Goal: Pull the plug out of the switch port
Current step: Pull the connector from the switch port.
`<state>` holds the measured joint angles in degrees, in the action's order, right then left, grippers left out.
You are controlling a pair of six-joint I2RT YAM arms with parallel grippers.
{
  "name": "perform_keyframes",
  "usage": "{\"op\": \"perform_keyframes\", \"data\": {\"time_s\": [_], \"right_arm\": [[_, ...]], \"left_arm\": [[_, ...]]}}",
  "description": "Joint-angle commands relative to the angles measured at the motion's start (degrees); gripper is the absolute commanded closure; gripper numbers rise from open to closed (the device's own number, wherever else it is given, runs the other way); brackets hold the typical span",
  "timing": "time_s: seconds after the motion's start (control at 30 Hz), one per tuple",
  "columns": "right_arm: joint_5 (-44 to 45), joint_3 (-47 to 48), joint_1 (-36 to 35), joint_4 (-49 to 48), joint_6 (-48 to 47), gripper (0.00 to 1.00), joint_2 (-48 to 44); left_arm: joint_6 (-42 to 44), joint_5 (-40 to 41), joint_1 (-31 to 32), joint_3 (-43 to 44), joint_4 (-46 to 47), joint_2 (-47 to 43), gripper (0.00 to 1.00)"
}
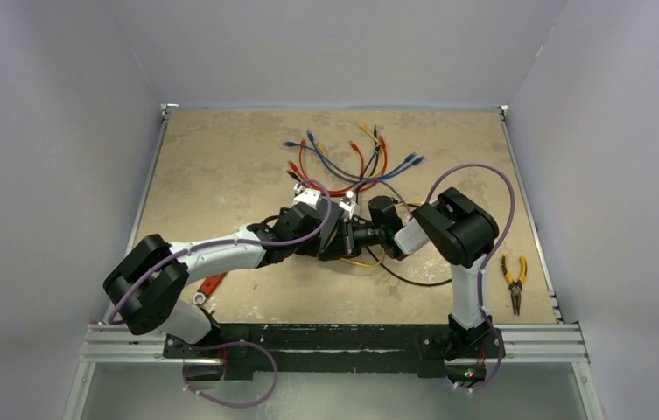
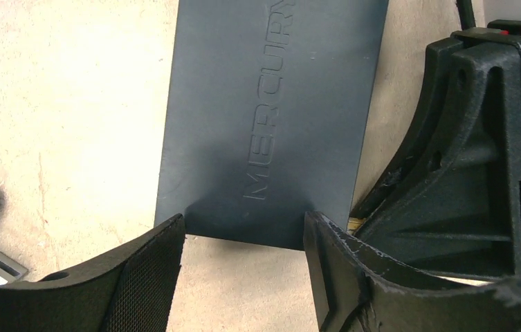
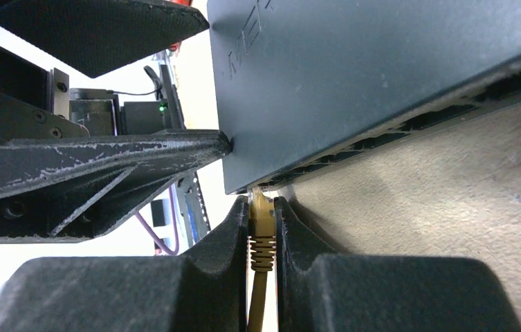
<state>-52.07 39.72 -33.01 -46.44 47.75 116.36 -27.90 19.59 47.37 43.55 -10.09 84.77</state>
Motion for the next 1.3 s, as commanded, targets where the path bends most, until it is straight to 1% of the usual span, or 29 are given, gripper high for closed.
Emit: {"op": "perform_keyframes", "data": {"time_s": [0.0,0.13,0.3,0.5,0.7,0.93,0.97,1.03,1.17,1.27], "right_arm": [[-2.2,-2.4,-0.1,3.7,-4.8,1.00,-1.2],[-2.4,-2.0,-0.1,3.8,-5.0,1.00,-1.5],[-3.1,-1.8,-0.1,3.7,-6.3,1.00,-2.1],[-5.5,-2.9,-0.2,-0.8,-6.0,1.00,-1.2],[-6.3,-3.1,-0.1,-1.9,-5.7,1.00,-1.6],[-6.6,-3.3,-0.1,-1.4,-6.0,1.00,-2.1],[-6.5,-3.5,-0.1,-1.3,-6.0,1.00,-2.3],[-5.9,-3.6,-0.1,-0.5,-6.2,1.00,-3.0],[-3.8,-3.2,0.0,3.8,-8.1,1.00,-4.5],[-2.9,-3.2,0.5,5.7,-8.8,1.00,-6.1]], "left_arm": [[1.1,1.2,-0.6,-3.1,-6.3,1.3,0.38],[3.5,-3.0,-0.3,-3.2,-4.4,1.7,0.36],[4.2,-8.5,0.3,-3.1,-0.4,2.3,0.34],[4.1,-13.5,0.9,-3.0,4.2,3.5,0.32],[4.6,-14.4,1.9,-1.7,5.3,6.3,0.31],[4.2,-11.6,2.1,-1.1,2.8,9.1,0.30],[3.7,-9.8,2.0,-0.9,1.8,9.4,0.31],[2.4,-5.9,2.1,-0.1,-1.3,10.3,0.36],[0.5,-0.7,2.0,0.7,-4.9,10.8,0.54],[-0.3,1.3,2.1,0.8,-6.4,11.0,0.58]]}}
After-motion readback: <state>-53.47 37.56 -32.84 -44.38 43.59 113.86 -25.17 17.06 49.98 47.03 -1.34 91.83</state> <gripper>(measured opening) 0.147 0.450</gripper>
